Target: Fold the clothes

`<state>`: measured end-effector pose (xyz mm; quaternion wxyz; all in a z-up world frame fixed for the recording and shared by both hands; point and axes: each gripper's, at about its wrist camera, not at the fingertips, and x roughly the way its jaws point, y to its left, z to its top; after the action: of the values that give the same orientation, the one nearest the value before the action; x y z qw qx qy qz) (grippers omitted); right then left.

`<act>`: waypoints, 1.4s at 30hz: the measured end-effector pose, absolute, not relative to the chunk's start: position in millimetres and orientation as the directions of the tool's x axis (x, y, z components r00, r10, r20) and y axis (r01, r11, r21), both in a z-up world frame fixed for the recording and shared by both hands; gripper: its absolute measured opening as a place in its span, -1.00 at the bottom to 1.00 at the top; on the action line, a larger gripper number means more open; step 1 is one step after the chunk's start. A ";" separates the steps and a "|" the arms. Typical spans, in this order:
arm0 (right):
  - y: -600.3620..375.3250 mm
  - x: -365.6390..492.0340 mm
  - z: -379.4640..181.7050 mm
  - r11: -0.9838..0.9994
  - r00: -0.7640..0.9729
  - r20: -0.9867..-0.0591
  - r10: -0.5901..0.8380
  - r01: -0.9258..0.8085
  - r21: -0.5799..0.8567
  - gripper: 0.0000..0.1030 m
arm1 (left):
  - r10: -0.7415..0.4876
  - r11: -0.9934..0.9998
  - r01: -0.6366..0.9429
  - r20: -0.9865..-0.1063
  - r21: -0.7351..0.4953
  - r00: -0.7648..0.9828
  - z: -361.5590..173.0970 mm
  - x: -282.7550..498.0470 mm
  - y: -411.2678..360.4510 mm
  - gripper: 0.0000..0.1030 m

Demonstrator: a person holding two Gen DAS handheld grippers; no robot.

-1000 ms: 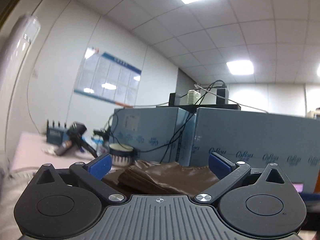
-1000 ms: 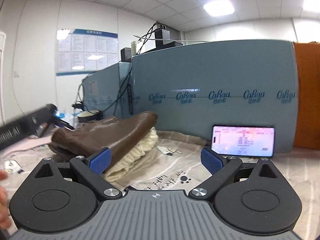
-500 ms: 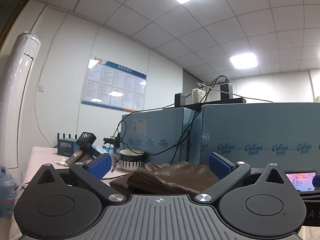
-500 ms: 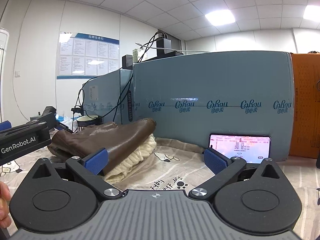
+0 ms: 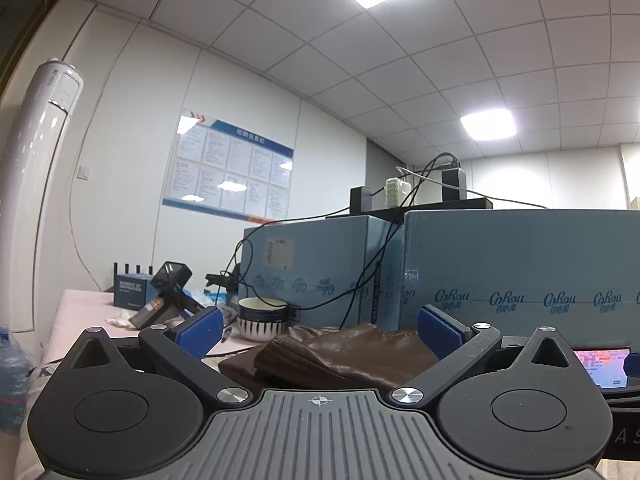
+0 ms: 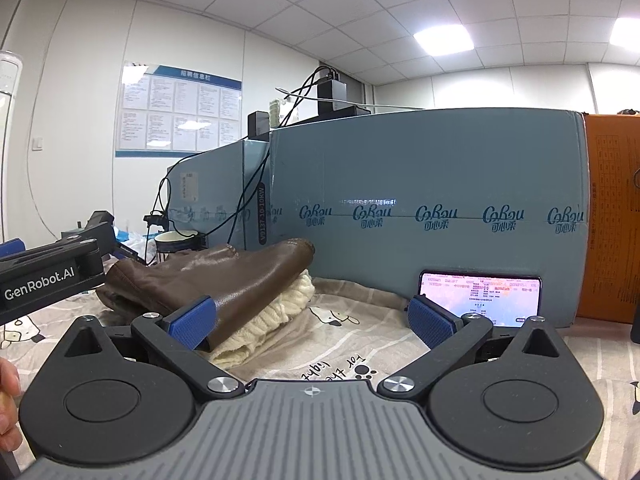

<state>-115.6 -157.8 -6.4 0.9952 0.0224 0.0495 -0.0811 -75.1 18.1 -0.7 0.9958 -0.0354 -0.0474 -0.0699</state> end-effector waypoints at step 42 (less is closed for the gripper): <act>-158.1 -113.4 -7.3 0.987 0.982 -0.125 -0.145 0.152 0.047 1.00 | -0.143 0.986 0.150 0.092 -0.074 0.985 0.1 -76.1 20.3 1.00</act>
<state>-113.4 -158.1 -7.3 0.9950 0.0281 0.0605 -0.0748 -76.1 20.3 0.1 0.9955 -0.0401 -0.0434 -0.0735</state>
